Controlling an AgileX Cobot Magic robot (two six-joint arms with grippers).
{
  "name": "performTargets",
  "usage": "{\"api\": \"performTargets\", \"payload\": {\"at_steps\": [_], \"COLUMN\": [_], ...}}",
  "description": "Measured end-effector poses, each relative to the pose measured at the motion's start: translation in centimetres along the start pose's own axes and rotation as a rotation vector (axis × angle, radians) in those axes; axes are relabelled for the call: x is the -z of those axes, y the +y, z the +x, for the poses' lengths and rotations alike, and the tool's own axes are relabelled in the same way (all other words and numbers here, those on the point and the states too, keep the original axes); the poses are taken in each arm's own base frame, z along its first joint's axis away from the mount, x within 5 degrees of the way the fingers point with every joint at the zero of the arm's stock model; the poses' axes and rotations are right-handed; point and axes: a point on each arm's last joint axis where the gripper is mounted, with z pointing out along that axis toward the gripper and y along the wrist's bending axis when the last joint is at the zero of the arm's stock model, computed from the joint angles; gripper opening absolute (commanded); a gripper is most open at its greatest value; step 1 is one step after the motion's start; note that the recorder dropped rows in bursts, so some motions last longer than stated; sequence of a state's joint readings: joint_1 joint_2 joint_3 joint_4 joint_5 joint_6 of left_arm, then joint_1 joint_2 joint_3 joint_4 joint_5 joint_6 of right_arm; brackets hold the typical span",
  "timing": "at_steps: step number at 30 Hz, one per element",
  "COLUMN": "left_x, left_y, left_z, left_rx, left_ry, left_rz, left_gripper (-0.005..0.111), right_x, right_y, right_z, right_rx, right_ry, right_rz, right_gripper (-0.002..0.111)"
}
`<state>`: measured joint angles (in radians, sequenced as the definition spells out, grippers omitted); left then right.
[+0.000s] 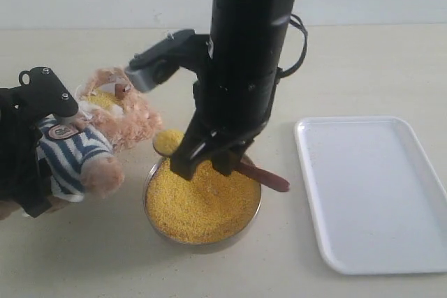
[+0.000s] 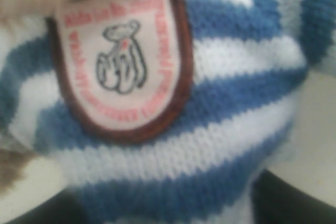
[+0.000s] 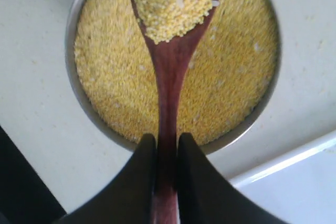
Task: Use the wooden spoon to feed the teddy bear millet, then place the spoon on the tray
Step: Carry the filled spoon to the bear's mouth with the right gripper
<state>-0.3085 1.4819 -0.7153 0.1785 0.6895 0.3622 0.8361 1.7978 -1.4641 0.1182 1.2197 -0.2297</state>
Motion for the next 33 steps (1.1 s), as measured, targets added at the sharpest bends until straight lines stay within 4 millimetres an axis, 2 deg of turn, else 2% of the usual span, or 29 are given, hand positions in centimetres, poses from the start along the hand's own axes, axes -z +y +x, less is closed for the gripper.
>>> {"api": "performTargets", "payload": {"at_steps": [5, 12, 20, 27, 30, 33], "left_x": [0.0, 0.0, 0.0, 0.0, 0.0, 0.0], "left_y": [0.0, 0.0, 0.0, 0.0, 0.0, 0.0], "left_z": [-0.1, -0.1, -0.2, -0.2, -0.2, -0.2], "left_rx": [0.000, 0.003, 0.003, 0.003, 0.003, 0.003], "left_ry": [-0.008, -0.011, -0.017, -0.017, -0.020, -0.020], "left_rz": [-0.003, -0.002, -0.004, -0.004, -0.005, -0.005], "left_gripper": [0.004, 0.004, 0.004, 0.004, 0.004, 0.004], "right_x": [1.7, 2.1, 0.1, -1.7, -1.7, -1.6], "right_y": [-0.5, -1.3, -2.3, -3.0, -2.5, -1.0], "right_z": [-2.5, -6.1, -9.3, -10.0, -10.4, -11.1], "right_rx": [0.013, 0.045, 0.058, 0.092, 0.146, 0.219], "right_ry": [-0.087, -0.154, -0.169, -0.124, -0.133, -0.167], "right_rz": [0.042, 0.113, 0.146, 0.235, 0.315, 0.393], "right_gripper": [0.000, 0.000, 0.000, 0.000, 0.000, 0.000]}}
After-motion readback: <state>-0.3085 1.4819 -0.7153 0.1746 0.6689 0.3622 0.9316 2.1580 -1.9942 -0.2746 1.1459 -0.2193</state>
